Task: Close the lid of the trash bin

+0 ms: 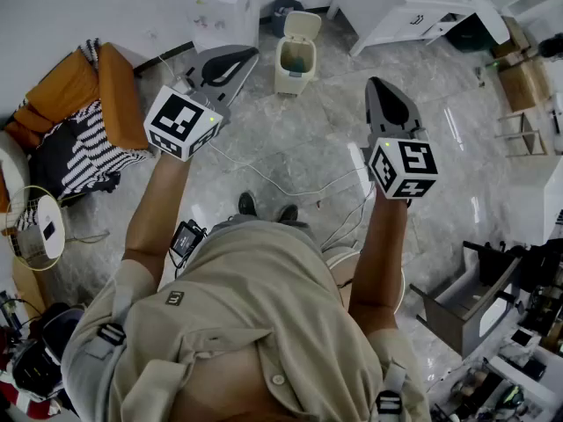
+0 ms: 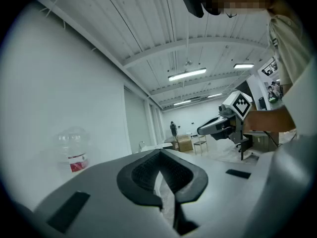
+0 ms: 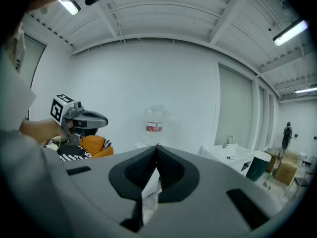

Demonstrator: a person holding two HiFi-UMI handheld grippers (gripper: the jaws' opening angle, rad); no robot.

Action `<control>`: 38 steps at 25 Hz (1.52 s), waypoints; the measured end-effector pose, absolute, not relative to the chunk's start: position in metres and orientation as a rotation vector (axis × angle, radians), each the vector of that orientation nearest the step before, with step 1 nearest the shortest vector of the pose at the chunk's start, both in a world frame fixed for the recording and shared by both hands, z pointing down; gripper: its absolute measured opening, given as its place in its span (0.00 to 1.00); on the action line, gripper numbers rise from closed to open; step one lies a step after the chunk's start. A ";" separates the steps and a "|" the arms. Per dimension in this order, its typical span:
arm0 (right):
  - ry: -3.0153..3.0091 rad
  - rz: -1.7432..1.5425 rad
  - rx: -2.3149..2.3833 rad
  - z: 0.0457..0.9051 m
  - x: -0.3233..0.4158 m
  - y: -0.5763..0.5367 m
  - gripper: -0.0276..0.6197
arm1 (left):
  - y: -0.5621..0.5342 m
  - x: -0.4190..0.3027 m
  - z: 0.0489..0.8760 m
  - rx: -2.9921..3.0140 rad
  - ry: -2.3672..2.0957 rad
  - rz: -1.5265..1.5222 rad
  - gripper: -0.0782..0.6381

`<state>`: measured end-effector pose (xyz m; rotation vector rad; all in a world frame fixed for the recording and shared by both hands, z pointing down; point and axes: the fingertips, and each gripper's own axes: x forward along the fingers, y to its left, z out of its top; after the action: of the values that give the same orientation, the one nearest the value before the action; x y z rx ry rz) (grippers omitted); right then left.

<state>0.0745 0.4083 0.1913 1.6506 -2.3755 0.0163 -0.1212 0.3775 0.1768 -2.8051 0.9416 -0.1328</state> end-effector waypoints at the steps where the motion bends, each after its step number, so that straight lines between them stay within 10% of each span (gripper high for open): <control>1: -2.374 0.017 1.651 0.192 0.072 0.407 0.08 | 0.376 -0.123 0.178 -2.807 0.941 -0.134 0.13; 38: -2.497 0.137 1.572 0.218 0.066 0.269 0.08 | 0.270 -0.131 0.204 -2.816 1.075 -0.192 0.13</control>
<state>0.0659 0.2689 0.2178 1.5719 -2.4969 0.1373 -0.1309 0.2696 0.2038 -2.8163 1.0747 -0.1924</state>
